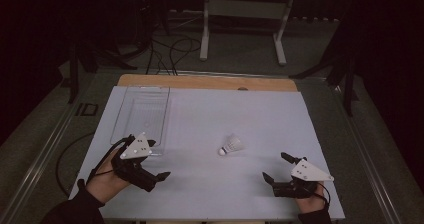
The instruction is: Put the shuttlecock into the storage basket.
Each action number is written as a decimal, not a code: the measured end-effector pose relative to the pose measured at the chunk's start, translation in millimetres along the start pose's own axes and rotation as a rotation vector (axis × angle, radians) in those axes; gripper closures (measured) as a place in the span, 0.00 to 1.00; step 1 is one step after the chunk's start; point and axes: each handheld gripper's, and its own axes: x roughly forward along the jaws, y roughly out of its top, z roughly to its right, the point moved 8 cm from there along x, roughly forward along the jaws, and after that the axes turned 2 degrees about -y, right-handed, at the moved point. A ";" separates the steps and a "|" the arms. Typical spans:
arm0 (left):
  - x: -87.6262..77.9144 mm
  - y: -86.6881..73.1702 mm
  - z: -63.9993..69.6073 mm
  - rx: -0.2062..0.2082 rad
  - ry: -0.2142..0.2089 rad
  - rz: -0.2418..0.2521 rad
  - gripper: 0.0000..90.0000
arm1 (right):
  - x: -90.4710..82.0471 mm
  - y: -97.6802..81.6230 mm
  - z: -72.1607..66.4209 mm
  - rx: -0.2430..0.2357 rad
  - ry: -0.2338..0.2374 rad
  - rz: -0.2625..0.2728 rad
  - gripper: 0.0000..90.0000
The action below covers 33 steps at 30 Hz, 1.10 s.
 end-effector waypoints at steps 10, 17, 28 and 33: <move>16.5 10.2 3.7 0.004 -0.055 -0.074 0.00 | 0.4 0.4 -0.3 -0.002 0.003 0.001 0.10; 30.8 14.3 9.5 0.027 -0.083 -0.138 0.00 | 0.6 0.0 0.0 -0.004 0.004 0.001 0.10; 46.9 19.6 9.5 0.016 -0.129 -0.206 0.00 | 0.4 0.8 0.3 -0.008 0.000 0.007 0.10; 52.8 23.0 10.1 0.020 -0.132 -0.235 0.00 | 0.9 0.3 0.3 -0.008 0.001 0.003 0.10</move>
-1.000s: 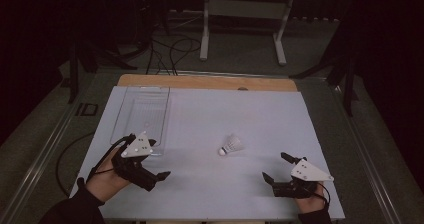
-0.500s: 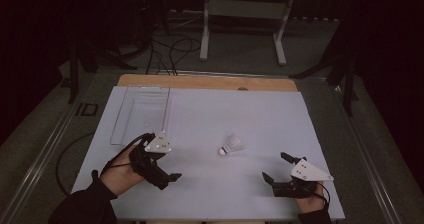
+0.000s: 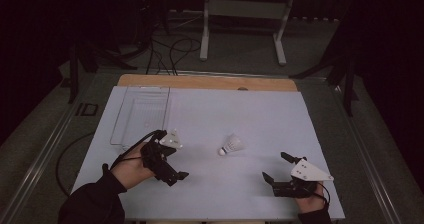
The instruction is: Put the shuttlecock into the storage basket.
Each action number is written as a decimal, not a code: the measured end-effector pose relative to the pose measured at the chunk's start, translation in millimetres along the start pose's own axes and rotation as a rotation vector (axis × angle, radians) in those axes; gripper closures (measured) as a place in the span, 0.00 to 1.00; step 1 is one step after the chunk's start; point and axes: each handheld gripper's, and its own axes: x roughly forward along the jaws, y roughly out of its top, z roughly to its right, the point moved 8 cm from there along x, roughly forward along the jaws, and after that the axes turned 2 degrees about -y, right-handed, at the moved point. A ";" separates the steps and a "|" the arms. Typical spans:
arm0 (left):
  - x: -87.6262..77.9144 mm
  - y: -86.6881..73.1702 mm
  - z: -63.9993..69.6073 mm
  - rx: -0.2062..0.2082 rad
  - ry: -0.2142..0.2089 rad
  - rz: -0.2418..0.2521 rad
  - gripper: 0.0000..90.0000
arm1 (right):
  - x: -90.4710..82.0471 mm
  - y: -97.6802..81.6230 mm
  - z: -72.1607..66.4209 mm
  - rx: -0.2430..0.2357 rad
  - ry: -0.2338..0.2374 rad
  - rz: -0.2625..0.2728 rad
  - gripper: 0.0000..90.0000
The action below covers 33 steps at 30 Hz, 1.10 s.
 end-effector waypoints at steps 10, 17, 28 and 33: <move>8.9 11.6 -1.1 0.004 -0.008 -0.046 0.00 | 0.4 -0.6 -0.5 0.002 0.005 -0.003 0.10; 14.9 19.6 -2.6 0.007 -0.013 -0.061 0.00 | 1.5 -1.2 -0.9 0.007 0.009 -0.006 0.10; 22.6 33.9 0.0 0.020 -0.052 -0.075 0.00 | 1.2 -0.8 -0.4 0.003 0.004 -0.003 0.10; 25.7 40.4 0.7 0.027 -0.050 -0.092 0.00 | 1.1 -0.5 -0.6 0.002 0.005 -0.002 0.10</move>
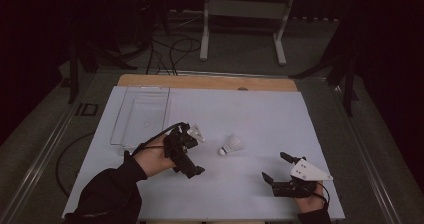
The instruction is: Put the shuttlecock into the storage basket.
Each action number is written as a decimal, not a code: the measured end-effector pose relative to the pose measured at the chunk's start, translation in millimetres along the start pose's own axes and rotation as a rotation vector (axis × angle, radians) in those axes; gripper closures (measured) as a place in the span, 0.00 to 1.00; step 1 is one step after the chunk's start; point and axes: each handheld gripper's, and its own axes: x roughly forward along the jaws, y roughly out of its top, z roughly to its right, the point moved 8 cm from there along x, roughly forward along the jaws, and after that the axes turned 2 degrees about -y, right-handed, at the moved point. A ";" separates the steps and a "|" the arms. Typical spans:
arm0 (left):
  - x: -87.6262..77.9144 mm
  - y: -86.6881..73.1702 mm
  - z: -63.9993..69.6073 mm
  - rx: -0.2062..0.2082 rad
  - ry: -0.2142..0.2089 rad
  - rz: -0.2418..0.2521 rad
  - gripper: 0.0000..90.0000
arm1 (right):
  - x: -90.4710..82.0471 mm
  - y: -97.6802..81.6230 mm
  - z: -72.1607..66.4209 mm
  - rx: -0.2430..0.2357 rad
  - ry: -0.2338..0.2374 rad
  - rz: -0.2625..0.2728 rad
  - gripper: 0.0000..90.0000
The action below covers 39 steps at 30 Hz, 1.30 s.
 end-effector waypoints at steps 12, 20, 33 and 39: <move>5.7 18.9 -2.1 -0.025 -0.018 -0.010 0.00 | 0.4 -0.7 -0.5 0.004 0.005 -0.005 0.10; 9.4 34.9 -3.9 -0.017 -0.011 0.001 0.00 | -0.3 -0.2 1.0 0.005 -0.004 -0.001 0.10; 20.1 49.4 -10.9 -0.057 -0.038 0.016 0.00 | 1.1 -0.9 0.1 0.004 0.005 -0.006 0.10; 27.2 51.1 -17.5 -0.098 0.006 -0.020 0.00 | 1.5 -0.9 -0.1 0.005 0.007 -0.007 0.10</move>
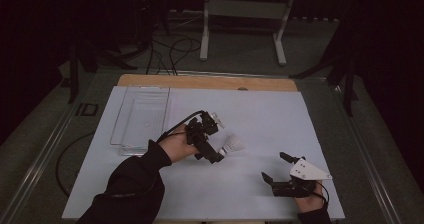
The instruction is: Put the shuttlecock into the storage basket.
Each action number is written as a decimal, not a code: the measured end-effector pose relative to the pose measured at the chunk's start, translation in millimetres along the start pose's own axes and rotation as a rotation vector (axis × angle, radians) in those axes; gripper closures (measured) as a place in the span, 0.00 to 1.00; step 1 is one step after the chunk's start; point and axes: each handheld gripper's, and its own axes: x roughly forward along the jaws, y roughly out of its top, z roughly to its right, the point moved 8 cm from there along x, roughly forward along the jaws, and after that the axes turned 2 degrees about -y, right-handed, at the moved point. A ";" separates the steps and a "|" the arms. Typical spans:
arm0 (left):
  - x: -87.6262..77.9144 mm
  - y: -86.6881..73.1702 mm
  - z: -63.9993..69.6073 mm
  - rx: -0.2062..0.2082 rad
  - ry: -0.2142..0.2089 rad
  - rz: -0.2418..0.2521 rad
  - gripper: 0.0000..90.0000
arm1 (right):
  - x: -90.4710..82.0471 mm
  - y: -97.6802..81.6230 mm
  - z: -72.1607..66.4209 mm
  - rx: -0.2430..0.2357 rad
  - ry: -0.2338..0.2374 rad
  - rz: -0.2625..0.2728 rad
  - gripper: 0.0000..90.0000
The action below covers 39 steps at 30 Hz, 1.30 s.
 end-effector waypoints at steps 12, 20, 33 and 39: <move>19.7 6.7 -7.2 -0.016 -0.019 0.006 0.00 | 0.8 -0.7 -0.8 0.001 0.007 -0.004 0.10; 35.9 5.0 -12.4 -0.037 -0.042 -0.004 0.00 | 1.0 -1.3 -0.8 0.002 0.009 -0.007 0.10; 62.3 3.5 -10.6 -0.051 -0.050 -0.043 0.01 | 1.7 -2.0 -1.2 -0.006 0.007 -0.014 0.10; 72.8 0.2 -13.4 -0.060 -0.033 -0.067 0.03 | 1.5 -2.1 -1.3 -0.007 0.007 -0.015 0.10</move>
